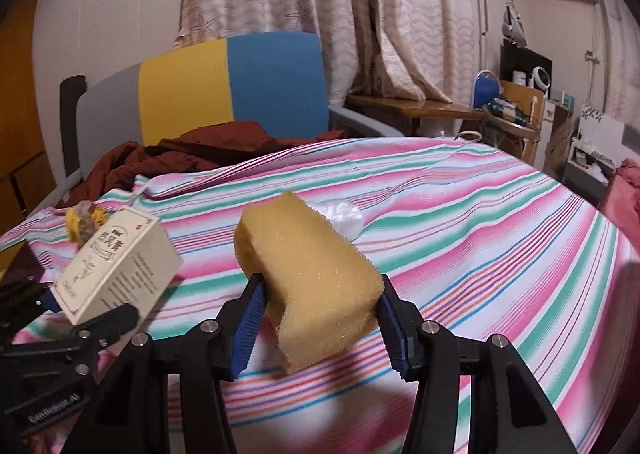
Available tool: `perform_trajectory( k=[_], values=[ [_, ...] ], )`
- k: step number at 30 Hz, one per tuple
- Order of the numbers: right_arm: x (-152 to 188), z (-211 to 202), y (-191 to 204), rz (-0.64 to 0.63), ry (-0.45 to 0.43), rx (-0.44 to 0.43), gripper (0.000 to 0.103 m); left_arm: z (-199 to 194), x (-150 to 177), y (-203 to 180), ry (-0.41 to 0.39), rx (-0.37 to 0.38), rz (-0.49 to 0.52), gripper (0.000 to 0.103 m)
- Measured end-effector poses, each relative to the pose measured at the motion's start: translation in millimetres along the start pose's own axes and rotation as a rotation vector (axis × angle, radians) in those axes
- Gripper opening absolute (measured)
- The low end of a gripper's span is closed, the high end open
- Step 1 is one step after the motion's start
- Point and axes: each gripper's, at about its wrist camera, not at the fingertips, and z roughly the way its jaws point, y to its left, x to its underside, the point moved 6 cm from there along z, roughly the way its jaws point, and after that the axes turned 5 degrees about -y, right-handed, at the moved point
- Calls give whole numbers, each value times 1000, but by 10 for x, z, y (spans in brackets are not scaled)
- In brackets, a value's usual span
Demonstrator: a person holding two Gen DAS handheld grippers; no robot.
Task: Organize objects
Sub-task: 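Carry the cream box and yellow sponge over the gold tray and open both tools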
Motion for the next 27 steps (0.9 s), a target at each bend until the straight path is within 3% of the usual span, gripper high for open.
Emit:
perform_trajectory(
  k=[8, 16, 27],
  values=[
    [267, -232, 194, 100, 90, -91, 54, -306, 152, 60, -9, 22, -30, 51],
    [337, -489, 569, 96, 119, -173, 54, -816, 325, 132, -44, 55, -58, 51],
    [113, -722, 1588, 21, 119, -385, 54, -1471, 475, 1035, -81, -29, -280, 51]
  ],
)
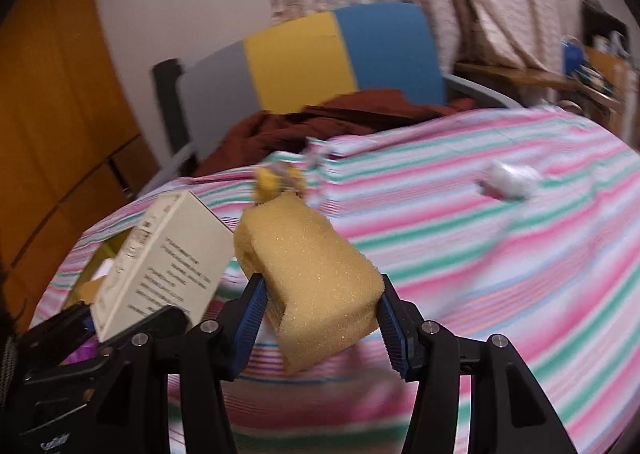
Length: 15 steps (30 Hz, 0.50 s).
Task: Organize objects
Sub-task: 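Carry the cream box and yellow sponge over the gold tray and open both tools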
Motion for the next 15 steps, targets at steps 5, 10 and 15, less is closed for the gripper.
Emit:
perform_trajectory(
  k=[5, 10, 15],
  values=[
    [-128, 125, 531, -50, 8, -102, 54, -188, -24, 516, -6, -65, -103, 51],
    [-176, 309, 1005, -76, 49, -201, 55, -302, 11, 984, 3, -132, -175, 51],
    [-220, 543, 1418, -124, 69, -245, 56, -255, 94, 1316, 65, -168, -213, 51]
  ],
)
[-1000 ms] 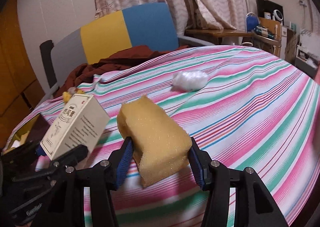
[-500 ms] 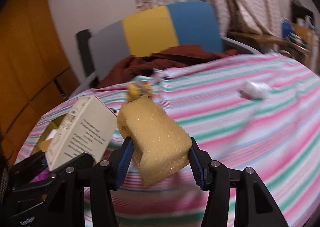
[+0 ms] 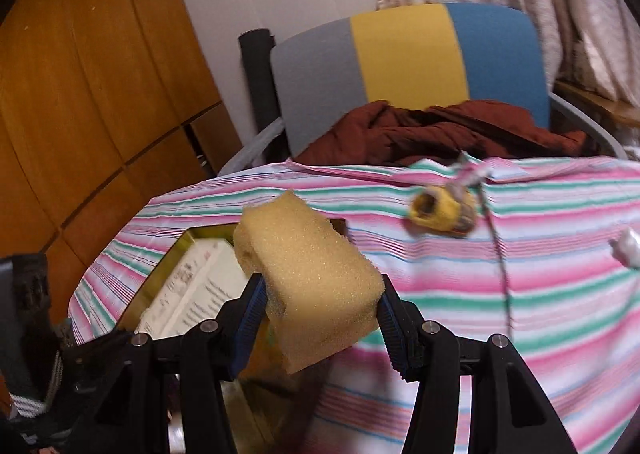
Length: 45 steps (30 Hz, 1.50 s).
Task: Organize objects
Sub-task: 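Carry the cream box and yellow sponge over the gold tray and open both tools, then withdraw both open tools from the tray toward the remaining table items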
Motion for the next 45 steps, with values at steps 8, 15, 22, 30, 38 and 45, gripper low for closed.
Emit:
perform_trajectory(
  k=[8, 15, 22, 30, 38, 45],
  values=[
    [-129, 511, 109, -22, 39, 40, 80, 245, 86, 137, 132, -34, 4, 54],
    [-97, 224, -20, 11, -27, 63, 89, -5, 71, 121, 50, -72, -17, 69],
    [10, 77, -212, 78, -23, 71, 89, -121, -9, 211, -14, -83, -42, 69],
    [139, -10, -383, 124, -9, 85, 89, 78, 16, 387, 55, -122, -60, 61],
    [237, -41, -502, 162, 15, 97, 89, 52, 62, 162, 60, -85, -8, 63],
    [204, -110, -531, 131, -4, 126, 89, -149, -101, 314, -22, -185, -47, 64]
  ],
)
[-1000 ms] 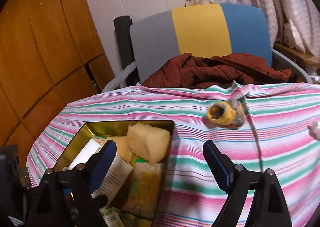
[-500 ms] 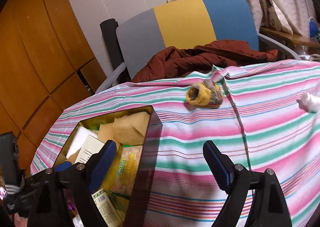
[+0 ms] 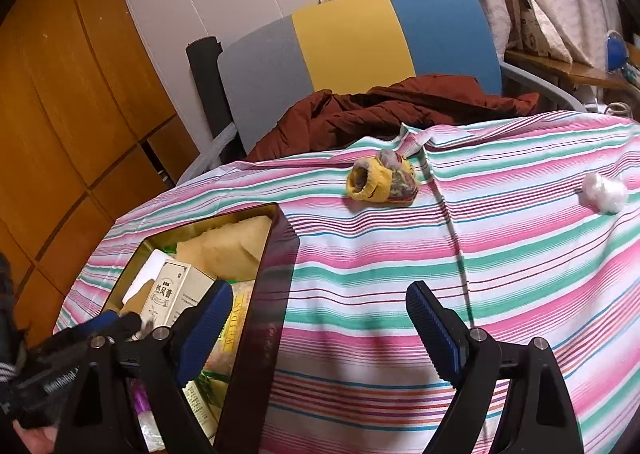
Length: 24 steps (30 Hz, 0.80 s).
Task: Organize objects
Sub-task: 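Withdraw both open tools from the tray toward the remaining table items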
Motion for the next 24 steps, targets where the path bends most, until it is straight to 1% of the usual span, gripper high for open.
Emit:
perform_trajectory(
  k=[2, 4, 5, 7, 9, 11, 13, 15, 20, 24],
  values=[
    [-14, -9, -15, 3, -4, 2, 89, -36, -42, 36, -27, -14, -9, 64],
    [-26, -15, -26, 0, -7, 8, 89, 0, -71, 48, -26, -50, 11, 64],
    [-29, -21, -32, -4, -9, 9, 89, 42, -80, 67, -15, -69, 19, 64],
    [-34, -35, -41, -6, -14, 11, 89, 126, -76, 84, 6, -82, 28, 64],
    [-37, -44, -57, -6, -15, 10, 89, 307, 9, 79, 87, -96, 53, 65],
    [-38, -51, -83, 0, -15, 11, 89, 314, 15, 34, 75, -69, 65, 65],
    [-42, -57, -115, 7, -16, 10, 89, 305, 10, -12, 85, -74, 85, 65],
    [-51, -69, -152, 8, -19, 17, 89, 246, -2, -41, 65, -68, 75, 65],
    [-63, -92, -252, 8, -27, 32, 89, 59, -104, -87, -13, -42, 10, 66],
    [-68, -114, -375, 26, -31, 46, 89, -50, -192, -212, -57, 16, -27, 66]
  ],
)
